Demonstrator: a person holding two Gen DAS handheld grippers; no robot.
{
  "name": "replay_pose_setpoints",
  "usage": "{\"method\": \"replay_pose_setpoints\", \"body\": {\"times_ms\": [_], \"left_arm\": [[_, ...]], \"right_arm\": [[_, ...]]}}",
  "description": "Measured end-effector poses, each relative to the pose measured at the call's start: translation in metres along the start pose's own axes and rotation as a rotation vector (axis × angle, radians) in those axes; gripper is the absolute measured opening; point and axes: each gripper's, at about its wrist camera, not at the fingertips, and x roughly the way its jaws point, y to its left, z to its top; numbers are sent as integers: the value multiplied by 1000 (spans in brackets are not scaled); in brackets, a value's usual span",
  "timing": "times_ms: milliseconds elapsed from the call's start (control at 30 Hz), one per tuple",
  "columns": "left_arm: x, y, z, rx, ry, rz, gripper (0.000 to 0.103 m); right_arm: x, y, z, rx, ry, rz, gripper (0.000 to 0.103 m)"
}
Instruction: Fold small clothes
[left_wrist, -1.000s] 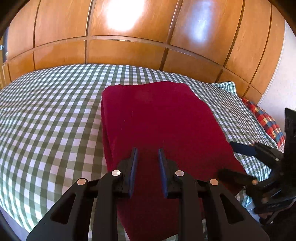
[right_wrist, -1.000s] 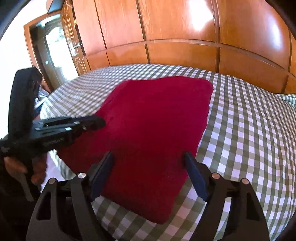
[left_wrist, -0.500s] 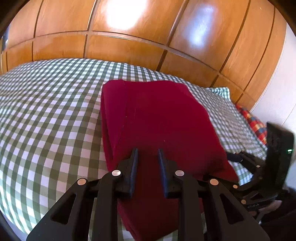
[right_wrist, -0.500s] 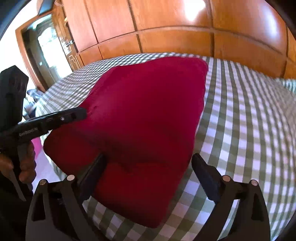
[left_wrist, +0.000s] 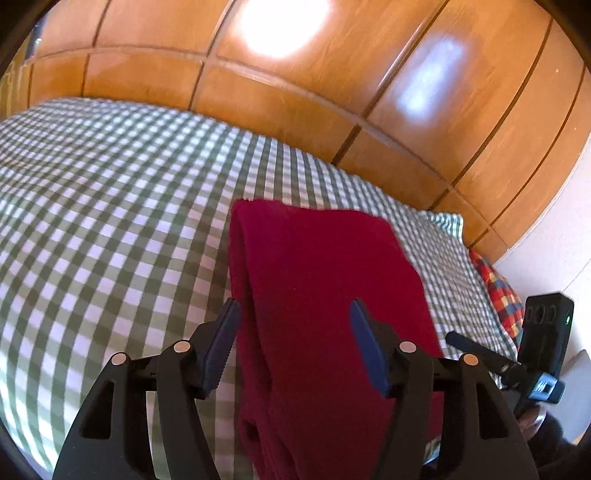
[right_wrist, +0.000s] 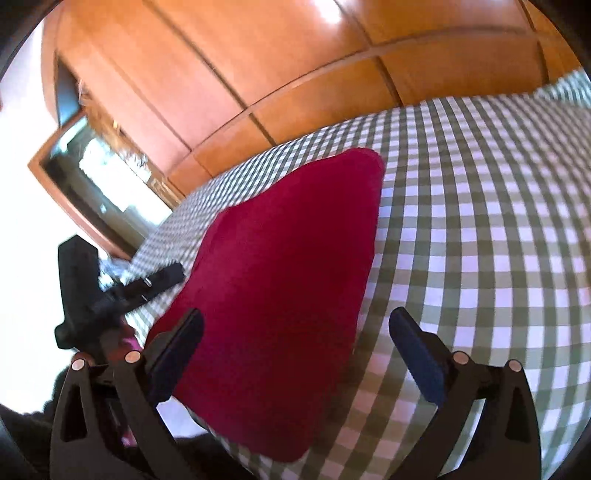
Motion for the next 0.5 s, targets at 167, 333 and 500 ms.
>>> {"method": "replay_pose_setpoints", "body": {"times_ms": [167, 333, 500], "left_arm": [[35, 30, 10, -88, 103, -97, 61], [53, 54, 11, -149, 162, -227, 61], [71, 66, 6, -168, 198, -314, 57]], "right_arm": [[22, -23, 14, 97, 41, 49, 99], [54, -35, 26, 134, 115, 134, 84], [83, -35, 34, 143, 147, 168, 75]]}}
